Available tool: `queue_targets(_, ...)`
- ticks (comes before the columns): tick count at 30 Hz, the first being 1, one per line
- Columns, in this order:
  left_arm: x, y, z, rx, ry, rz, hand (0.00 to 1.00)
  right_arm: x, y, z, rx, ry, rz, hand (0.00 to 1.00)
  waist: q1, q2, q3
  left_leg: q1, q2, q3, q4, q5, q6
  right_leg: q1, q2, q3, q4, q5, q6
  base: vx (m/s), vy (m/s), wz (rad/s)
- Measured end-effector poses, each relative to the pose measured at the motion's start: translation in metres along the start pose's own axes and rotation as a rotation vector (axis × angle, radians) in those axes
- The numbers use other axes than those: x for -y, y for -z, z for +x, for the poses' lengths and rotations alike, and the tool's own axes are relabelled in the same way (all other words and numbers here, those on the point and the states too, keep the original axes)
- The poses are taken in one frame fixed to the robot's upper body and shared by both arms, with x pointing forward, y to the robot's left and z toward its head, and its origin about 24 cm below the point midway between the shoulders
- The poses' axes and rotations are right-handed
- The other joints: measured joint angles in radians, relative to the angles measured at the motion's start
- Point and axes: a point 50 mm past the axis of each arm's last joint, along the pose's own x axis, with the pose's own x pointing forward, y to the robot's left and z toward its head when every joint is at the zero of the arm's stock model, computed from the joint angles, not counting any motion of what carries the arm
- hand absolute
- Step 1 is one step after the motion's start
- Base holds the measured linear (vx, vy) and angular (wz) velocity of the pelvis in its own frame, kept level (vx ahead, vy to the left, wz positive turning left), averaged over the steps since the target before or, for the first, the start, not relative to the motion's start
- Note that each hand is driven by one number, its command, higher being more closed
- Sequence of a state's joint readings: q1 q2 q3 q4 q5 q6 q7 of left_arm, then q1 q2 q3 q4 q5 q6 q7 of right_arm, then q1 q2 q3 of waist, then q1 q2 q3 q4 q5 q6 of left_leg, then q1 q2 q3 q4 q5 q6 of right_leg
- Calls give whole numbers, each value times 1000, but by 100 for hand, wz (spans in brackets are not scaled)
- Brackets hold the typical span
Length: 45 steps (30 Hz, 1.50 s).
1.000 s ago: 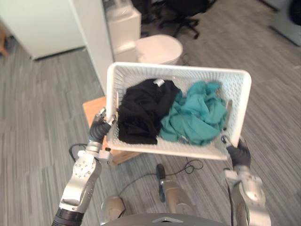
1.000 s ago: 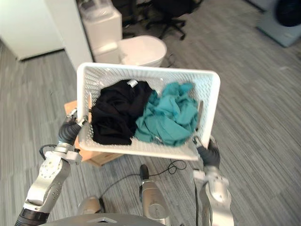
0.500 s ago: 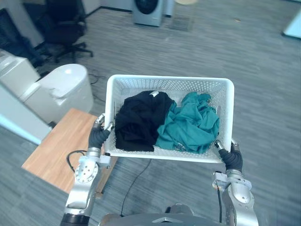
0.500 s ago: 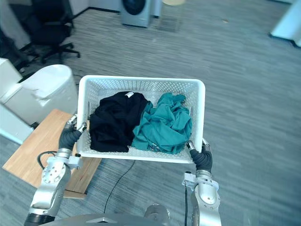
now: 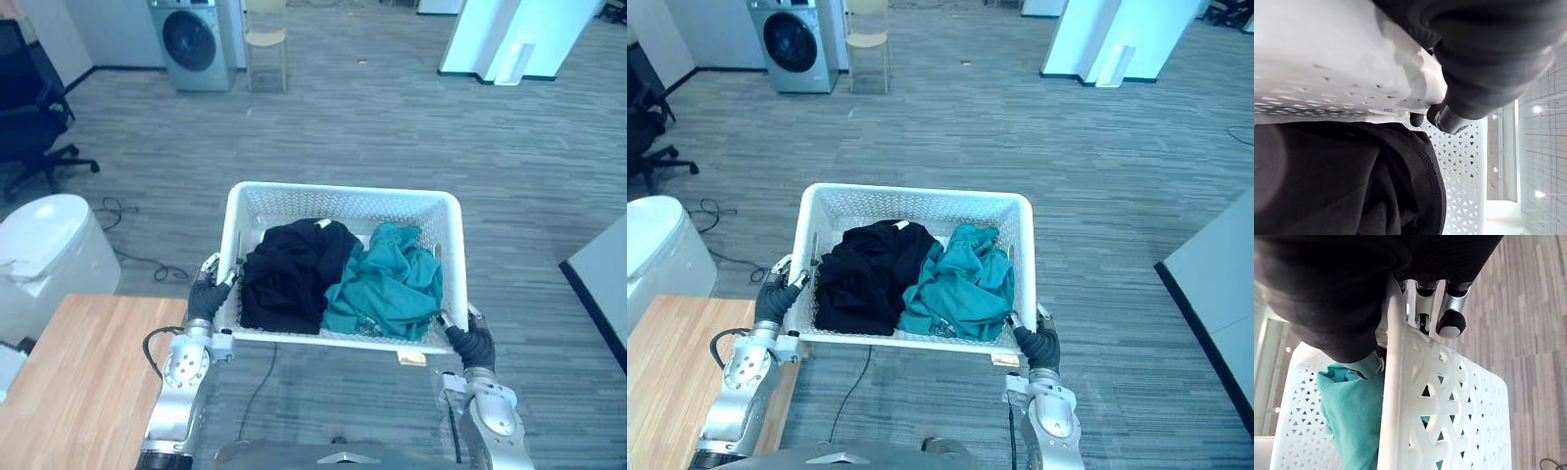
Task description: Pick up the laundry basket with both hands and put the clothes into the washing machine.
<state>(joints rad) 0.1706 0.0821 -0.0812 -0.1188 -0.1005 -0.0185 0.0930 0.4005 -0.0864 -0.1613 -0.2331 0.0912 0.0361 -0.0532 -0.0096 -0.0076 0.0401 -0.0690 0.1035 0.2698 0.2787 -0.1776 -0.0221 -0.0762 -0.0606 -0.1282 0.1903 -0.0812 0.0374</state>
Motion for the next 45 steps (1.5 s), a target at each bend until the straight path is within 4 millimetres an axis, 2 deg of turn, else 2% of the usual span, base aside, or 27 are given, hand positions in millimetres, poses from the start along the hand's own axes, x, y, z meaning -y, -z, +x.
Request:
queue_targets(4,-4,-1,0,3,-11,21,100,-5,3,1,-11,-18,6,100,15,0,5,-33,-8,-11,82,2,-2,6,-24,-21,22,-25,9,-3,80,26)
queue_targets(8,-5,-5,-2,20,-17,19,100,-8,1,2,-4,-14,5,100,28,10,34,-135,45,37,311,-27,-17,41,-44,-14,31,-68,5,-29,80,1)
queue_targets(11,-3,-16,-1,67,-25,6,100,-10,-5,8,24,3,13,100,18,23,34,-169,64,28,160,-51,-18,30,-76,-10,26,-78,20,44,198,-9)
queue_targets(12,-2,-17,1,75,-28,1,100,-11,-8,11,40,13,16,100,11,30,34,-176,62,19,84,-22,-33,27,-90,-5,19,-84,32,156,347,2)
queue_targets(15,-1,-22,6,97,-41,-2,100,-15,-14,15,65,39,27,100,-3,33,36,-182,8,22,95,3,-18,36,-128,11,14,-90,65,215,281,20)
queue_targets(16,-1,-24,7,102,-46,3,100,-16,-15,17,73,40,29,100,-7,30,36,-213,-2,23,177,-39,28,35,-157,17,50,-115,107,269,359,33)
queue_targets(18,-2,-23,7,97,-55,9,100,-17,-15,17,72,34,27,100,3,14,29,-213,-27,36,223,-89,40,25,-188,37,91,-148,151,255,294,6)
queue_targets(20,-3,-22,6,95,-59,17,100,-19,-12,19,66,30,22,100,26,3,21,-186,-67,66,264,-164,70,-42,-242,90,320,-206,168,326,203,-16)
queue_targets(21,-5,-21,5,87,-57,25,100,-21,-6,21,39,31,19,100,31,-16,27,-132,-102,91,254,-193,78,-132,-279,129,598,-193,161,399,151,-19)
queue_targets(22,-6,-17,3,64,-55,40,100,-25,6,21,-9,31,31,100,32,-39,26,-58,-145,99,220,-210,96,-185,-308,120,801,-121,123,417,126,-21)
queue_targets(23,-8,-15,2,50,-56,47,100,-27,12,21,-35,29,36,100,32,-44,24,-13,-163,98,190,-210,111,-197,-310,115,862,-97,83,564,76,-24)
queue_targets(24,-9,-12,-1,35,-58,71,100,-28,19,21,-68,27,37,100,24,-37,22,61,-172,92,135,-220,115,-216,-277,110,946,-115,48,480,46,-19)
queue_targets(25,-9,-12,-1,33,-57,84,100,-29,21,20,-76,28,40,100,16,-34,24,93,-172,86,106,-221,113,-239,-250,102,977,-146,34,593,29,-5)
queue_targets(27,-6,-16,4,53,-36,95,100,-28,19,20,-67,27,36,100,-33,7,19,187,-145,54,-13,-215,103,-373,-139,34,940,-253,4,514,-18,30)
queue_targets(29,2,-20,13,71,-5,93,100,-20,14,21,-42,40,18,100,-62,38,25,279,-114,32,-107,-189,57,-471,-92,-7,759,-256,-15,604,-75,54)
queue_targets(31,8,-22,24,83,23,98,100,-16,14,21,-41,58,14,100,-80,26,17,330,-93,15,-133,-178,40,-516,-68,-39,361,-119,-28,711,-140,50)
queue_targets(32,10,-20,27,76,25,95,100,-14,13,20,-37,69,11,100,-87,13,9,368,-77,1,-129,-182,10,-500,-45,-50,189,109,-67,851,-233,23)
queue_targets(33,16,-15,28,56,29,80,100,-9,10,19,-27,82,-10,100,-87,52,7,388,-34,-8,-110,-172,-9,-474,-16,-64,195,183,-60,1181,-354,16)
queue_targets(34,19,-13,34,45,33,76,100,-5,3,19,-3,91,-26,100,-78,50,28,353,-7,-14,38,-62,-37,-474,-37,-69,332,82,-53,848,-260,9)
queue_targets(35,22,-9,33,27,33,65,100,-3,3,16,-3,98,-33,100,-84,42,40,344,-4,-17,113,12,-29,-472,-63,-78,412,54,-60,786,-289,10)
queue_targets(36,24,-2,30,-2,26,47,100,1,1,12,2,105,-50,100,-93,38,63,328,18,-10,260,152,-30,-450,-88,-110,528,15,-93,547,-227,16)
queue_targets(37,25,3,21,-20,23,30,100,5,0,4,4,120,-55,100,-96,41,67,253,105,-6,538,325,-32,-334,-69,-108,439,-69,-25,669,-276,14)
queue_targets(38,26,2,18,-17,22,20,100,5,-4,2,19,132,-49,100,-96,55,67,203,159,-5,703,334,-15,-286,-38,-103,431,-135,-37,631,-232,-31)
queue_targets(39,26,1,14,-12,5,-20,100,5,-12,2,52,144,-42,100,-63,88,67,92,242,-9,966,303,11,-228,21,-90,435,-193,-50,668,-160,-80)
queue_targets(40,22,-1,12,-4,-7,-33,100,1,-15,3,68,141,-29,100,-30,78,70,6,269,4,1108,243,39,-166,46,-62,434,-252,-90,684,-123,-95)
queue_targets(43,18,1,3,-13,-28,-60,100,-2,-22,1,97,155,1,100,2,52,64,-170,272,64,1090,105,68,-34,47,-6,367,-323,-120,719,-38,-61)
queue_targets(45,19,2,1,-13,-32,-70,100,-3,-23,2,101,155,3,100,15,52,63,-283,249,109,859,23,51,83,39,31,284,-350,-105,658,63,-40)
